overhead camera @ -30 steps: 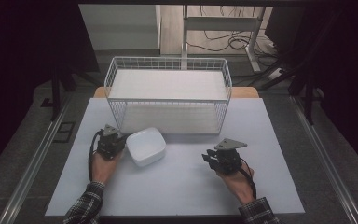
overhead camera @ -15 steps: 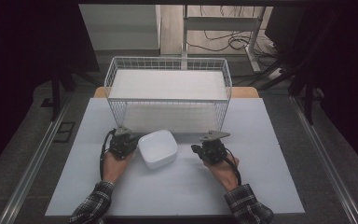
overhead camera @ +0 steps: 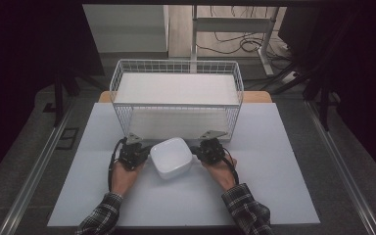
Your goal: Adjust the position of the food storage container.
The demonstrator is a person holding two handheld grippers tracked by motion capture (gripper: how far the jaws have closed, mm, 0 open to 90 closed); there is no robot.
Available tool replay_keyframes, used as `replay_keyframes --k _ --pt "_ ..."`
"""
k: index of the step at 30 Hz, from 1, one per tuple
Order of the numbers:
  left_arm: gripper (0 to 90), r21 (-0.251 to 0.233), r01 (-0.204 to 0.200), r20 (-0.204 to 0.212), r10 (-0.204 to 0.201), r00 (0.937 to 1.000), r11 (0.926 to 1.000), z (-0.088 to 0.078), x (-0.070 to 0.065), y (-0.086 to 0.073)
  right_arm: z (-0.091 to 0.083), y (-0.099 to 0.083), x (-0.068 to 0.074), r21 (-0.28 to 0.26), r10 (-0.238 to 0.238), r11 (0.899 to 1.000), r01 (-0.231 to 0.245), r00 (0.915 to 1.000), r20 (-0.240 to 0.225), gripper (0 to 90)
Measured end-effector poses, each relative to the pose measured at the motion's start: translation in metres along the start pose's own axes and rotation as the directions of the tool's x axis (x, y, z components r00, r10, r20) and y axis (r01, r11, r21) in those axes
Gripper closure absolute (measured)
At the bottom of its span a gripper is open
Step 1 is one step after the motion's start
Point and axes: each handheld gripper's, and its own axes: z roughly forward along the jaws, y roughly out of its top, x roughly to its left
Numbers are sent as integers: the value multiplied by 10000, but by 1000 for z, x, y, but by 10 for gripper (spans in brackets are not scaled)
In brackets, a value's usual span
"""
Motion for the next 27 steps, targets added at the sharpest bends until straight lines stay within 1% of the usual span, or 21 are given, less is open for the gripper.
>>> replay_keyframes --k 1,2,3,4,5,7,8,9,10,11,12,13,14,15,16,19,20,21,23,26,27 --pt "897 -7 4 24 -4 10000 10000 1 -2 0 -1 0 3 61 -19 10000 19 10000 -60 892" --pt "897 -14 -19 91 19 10000 10000 2 -3 1 -3 -2 5 228 -192 9996 190 9998 95 892" --pt "898 5 -15 227 15 9997 10000 4 -4 1 -6 -4 7 308 -154 9994 152 9999 75 892" --pt "897 -34 53 507 -52 9987 10000 7 -6 3 -14 -10 8 309 224 9993 -220 9997 -126 892" --pt "897 -35 16 600 -14 9982 10000 9 -7 3 -17 -12 9 343 337 9989 -329 9992 -237 893" --pt "896 12 -101 789 100 9968 9999 12 -11 4 -25 -15 11 588 292 9979 -272 9990 -342 893" --pt "888 12 -101 789 100 9968 9999 12 -11 4 -25 -15 11 588 292 9979 -272 9990 -342 893" --pt "888 176 -436 432 428 9981 9989 9 -12 5 -28 -15 12 697 128 9975 -103 9993 -355 893" --pt "887 290 -615 224 609 9979 9977 6 -11 4 -32 -14 11 622 40 9981 -21 9995 -306 892" --pt "891 324 -826 57 825 9966 9961 1 -10 3 -30 -11 7 494 -5 9988 10 9999 -105 892" --pt "893 294 -673 128 670 9977 9973 -6 -10 1 -27 -9 4 396 7 9992 -2 9999 -124 892" --pt "894 258 -513 432 501 9978 9984 -8 -10 0 -24 -8 3 320 77 9995 -73 9999 -124 891" --pt "894 234 -494 562 480 9973 9985 -9 -12 0 -19 -5 0 330 176 9993 -173 9998 -85 890" --pt "894 254 -541 621 525 9967 9982 -10 -13 0 -14 -3 -2 304 214 9993 -212 9998 -61 888" --pt "894 220 -378 732 361 9967 9990 -9 -15 1 -10 -1 -3 213 217 9995 -216 9997 -63 886" --pt "896 325 -240 856 211 9961 9992 -6 -18 -1 -7 0 -2 265 317 9991 -317 9995 6 884" --pt "897 331 -231 927 199 9955 9992 -6 -19 -1 -9 -2 1 369 326 9988 -331 9994 131 885" --pt "896 324 -203 1114 165 9936 9993 -6 -21 -2 -14 -6 4 452 335 9984 -338 9994 83 873" --pt "896 330 -357 1223 314 9920 9988 -6 -25 -2 -20 -10 5 466 343 9983 -348 9994 104 869" --pt "896 410 -541 1351 481 9897 9977 -8 -31 -4 -27 -17 7 550 639 9965 -631 9979 -116 868" --pt "895 488 -615 1379 543 9890 9969 -9 -32 -6 -29 -18 8 568 599 9966 -591 9981 -116 868"
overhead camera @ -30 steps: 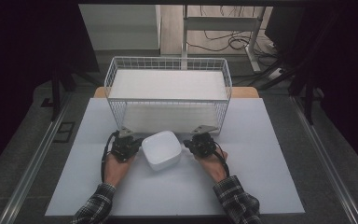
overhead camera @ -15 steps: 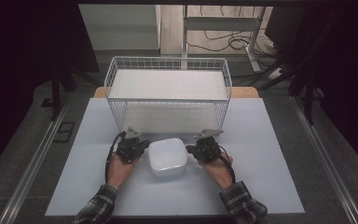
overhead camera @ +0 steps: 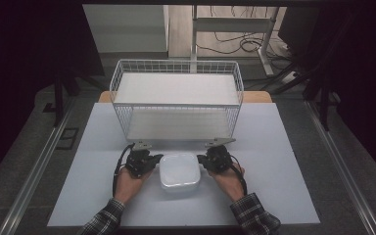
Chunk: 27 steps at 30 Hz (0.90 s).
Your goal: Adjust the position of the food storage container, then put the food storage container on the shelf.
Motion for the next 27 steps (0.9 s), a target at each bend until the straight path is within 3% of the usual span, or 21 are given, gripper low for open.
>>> replay_keyframes --k 10,13,15,22,25,27 --pt "894 85 -309 299 307 9991 9995 0 -16 -5 -22 -18 17 297 -161 9994 153 9995 287 865" --pt "852 115 -503 -175 505 9986 9987 -10 -15 -8 -28 -21 17 175 -262 9995 254 9986 463 841" --pt "785 91 -617 -587 622 9963 9981 -23 -11 -13 -37 -23 15 -24 -262 9996 264 9984 507 792" --pt "355 -273 -623 -173 618 9979 9977 -46 -13 -30 -64 -42 7 -333 -106 9994 114 9997 233 416" --pt "247 -282 -686 -16 685 9976 9972 -51 -14 -33 -71 -47 6 -254 136 9996 -133 9998 137 367" --pt "222 -357 -645 25 646 9979 9973 -58 -15 -32 -77 -46 5 -338 272 9991 -270 9996 48 357"
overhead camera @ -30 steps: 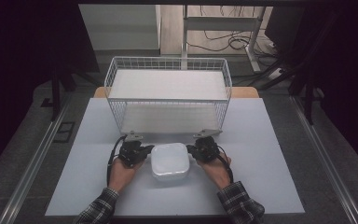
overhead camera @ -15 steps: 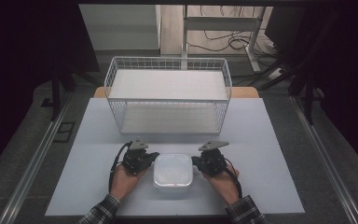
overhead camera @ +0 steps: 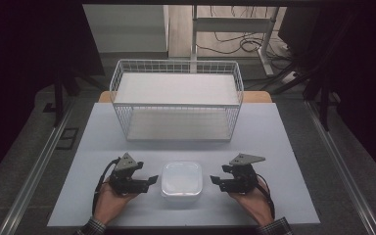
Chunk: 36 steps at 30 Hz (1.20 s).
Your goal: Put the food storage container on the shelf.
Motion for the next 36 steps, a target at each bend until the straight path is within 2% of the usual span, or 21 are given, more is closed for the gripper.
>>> replay_keyframes --k 2,4,5,6,10,11,12,16,19,21,22,23,24,25,28,29,31,33,36 --pt "229 -129 218 285 -214 9994 9997 -5 0 4 -4 2 1 -1 90 10000 -90 10000 -15 351" --pt "212 -294 199 850 -174 9962 9994 -9 -2 7 -7 5 4 -15 -11 10000 11 10000 -67 322" --pt "210 -294 199 850 -174 9962 9994 -9 -2 7 -8 7 6 -2 -12 10000 12 9999 -122 303" --pt "204 -301 54 1021 -23 9948 9995 -8 -8 10 -9 8 10 -37 -41 10000 41 9998 -184 295" --pt "193 -301 -240 1088 271 9937 9993 -1 -17 16 -5 13 21 -39 -281 9996 279 9979 -582 270" --pt "194 -301 -240 1088 271 9937 9993 -1 -17 16 -3 14 24 -99 -302 9995 296 9974 -654 264" --pt "189 -316 -276 1259 314 9915 9991 4 -21 19 0 15 26 -94 -278 9996 271 9965 -788 243" --pt "152 -168 -302 1210 320 9921 9994 12 -24 21 10 17 32 10 -336 9994 338 9949 -948 193" --pt "141 364 -193 1620 132 9867 9992 25 -24 19 20 20 37 215 -208 9995 238 9914 -1292 146" --pt "148 486 108 2208 -213 9751 9988 28 -24 14 29 19 41 476 -212 9985 281 9901 -1386 141" --pt "151 537 166 2344 -287 9717 9984 28 -24 14 31 18 42 661 -202 9974 302 9890 -1463 137" --pt "162 662 255 2653 -422 9632 9975 28 -24 13 32 17 43 675 -133 9974 238 9884 -1510 151" --pt "180 781 328 2868 -539 9565 9964 29 -24 12 32 17 44 821 120 9966 24 9846 -1744 189" --pt "177 848 372 2899 -604 9552 9957 28 -26 10 32 17 44 956 274 9954 -95 9818 -1879 185" --pt "239 841 427 2705 -641 9606 9955 20 -31 8 29 14 48 1199 429 9926 -208 9818 -1849 221" --pt "286 710 457 2534 -623 9654 9964 16 -33 7 28 14 48 1156 428 9930 -223 9830 -1785 254" --pt "424 514 570 2243 -671 9722 9971 12 -35 7 20 14 46 1025 567 9939 -414 9868 -1514 387" --pt "487 520 792 2181 -887 9719 9955 10 -35 8 13 14 43 783 618 9956 -515 9888 -1358 484" --pt "596 314 1272 2205 -1309 9666 9914 6 -32 7 9 13 39 564 1137 9927 -1066 9831 -1432 592"
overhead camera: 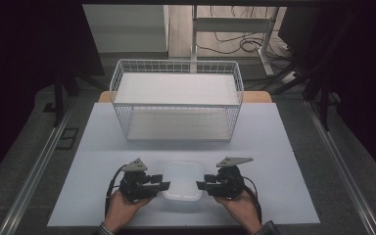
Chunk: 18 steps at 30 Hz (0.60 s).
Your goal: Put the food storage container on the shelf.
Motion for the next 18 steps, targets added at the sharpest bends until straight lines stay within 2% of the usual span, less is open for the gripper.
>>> replay_keyframes --k 4,6,7,8,11,18 --pt "705 -394 320 24 -319 9995 9987 -4 3 0 -8 2 -2 -467 351 9983 -351 9994 -3 704" --pt "750 -638 586 155 -577 9982 9962 -5 7 -1 -9 2 -2 -649 392 9971 -392 9992 -14 749" --pt "775 -698 621 79 -617 9981 9956 -5 7 -2 -9 2 -3 -727 412 9965 -413 9991 -22 777" --pt "788 -687 402 -118 -411 9991 9968 -5 6 -1 -10 1 -3 -811 428 9958 -426 9991 7 787" --pt "789 -817 375 -209 -394 9990 9959 -6 5 0 -8 2 -3 -949 280 9951 -263 9995 167 788" --pt "790 -1092 -28 -580 -36 9983 9940 -10 5 10 -10 11 -1 -1420 -115 9897 165 9993 361 788"
